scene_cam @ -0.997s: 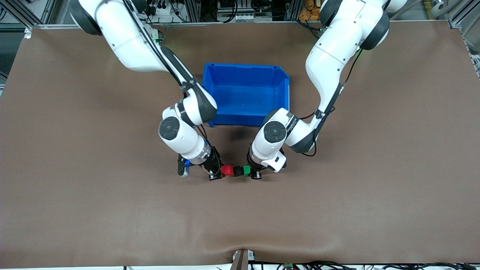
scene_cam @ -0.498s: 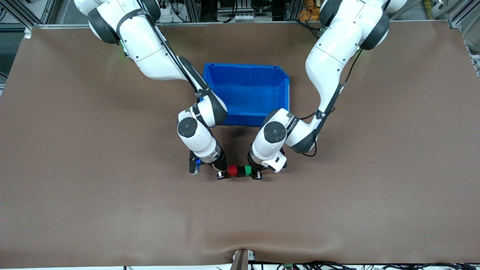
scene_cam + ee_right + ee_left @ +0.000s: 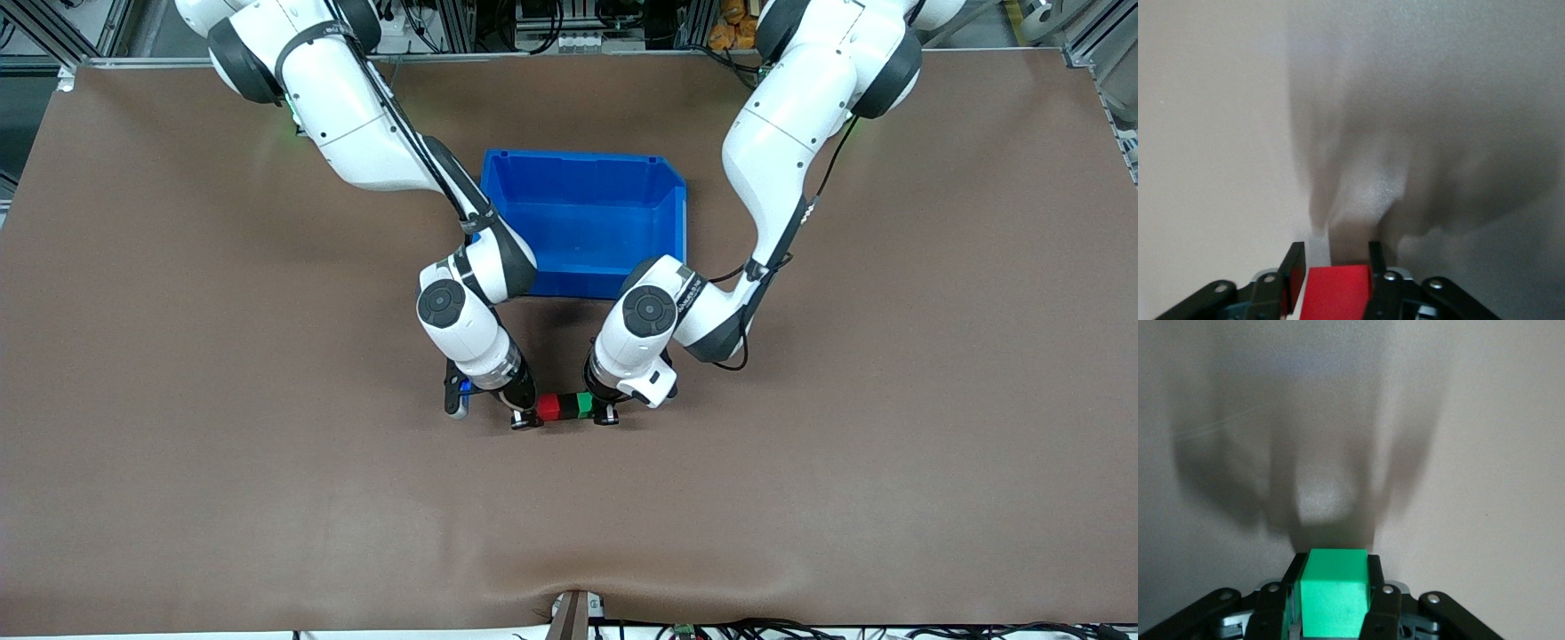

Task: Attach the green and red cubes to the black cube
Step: 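Open the right gripper and release the red cube against the black cube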

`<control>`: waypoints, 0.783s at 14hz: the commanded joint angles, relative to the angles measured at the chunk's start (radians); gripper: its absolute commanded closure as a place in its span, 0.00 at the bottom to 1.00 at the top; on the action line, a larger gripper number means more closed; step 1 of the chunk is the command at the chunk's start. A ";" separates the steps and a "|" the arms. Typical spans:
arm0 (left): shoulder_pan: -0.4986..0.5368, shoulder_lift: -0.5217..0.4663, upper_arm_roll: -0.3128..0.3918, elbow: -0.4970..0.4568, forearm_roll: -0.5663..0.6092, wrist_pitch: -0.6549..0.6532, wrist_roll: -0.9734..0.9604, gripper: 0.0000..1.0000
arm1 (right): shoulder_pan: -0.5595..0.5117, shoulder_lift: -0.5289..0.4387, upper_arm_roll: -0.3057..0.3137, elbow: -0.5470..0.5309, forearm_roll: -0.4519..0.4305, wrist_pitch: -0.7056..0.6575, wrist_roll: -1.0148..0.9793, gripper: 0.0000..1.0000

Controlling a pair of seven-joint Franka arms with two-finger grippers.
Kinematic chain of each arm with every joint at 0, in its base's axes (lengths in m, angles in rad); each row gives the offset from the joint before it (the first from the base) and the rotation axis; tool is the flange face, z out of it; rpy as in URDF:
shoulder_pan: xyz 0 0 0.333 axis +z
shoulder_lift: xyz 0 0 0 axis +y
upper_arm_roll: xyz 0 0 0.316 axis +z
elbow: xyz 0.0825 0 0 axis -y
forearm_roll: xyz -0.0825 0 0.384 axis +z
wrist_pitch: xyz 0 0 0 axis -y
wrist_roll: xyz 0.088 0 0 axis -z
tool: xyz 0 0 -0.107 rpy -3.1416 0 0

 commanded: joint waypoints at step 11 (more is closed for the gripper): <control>-0.014 0.002 0.002 0.026 -0.018 -0.082 -0.012 1.00 | -0.256 -0.153 -0.011 0.089 -0.028 -0.398 -0.454 0.00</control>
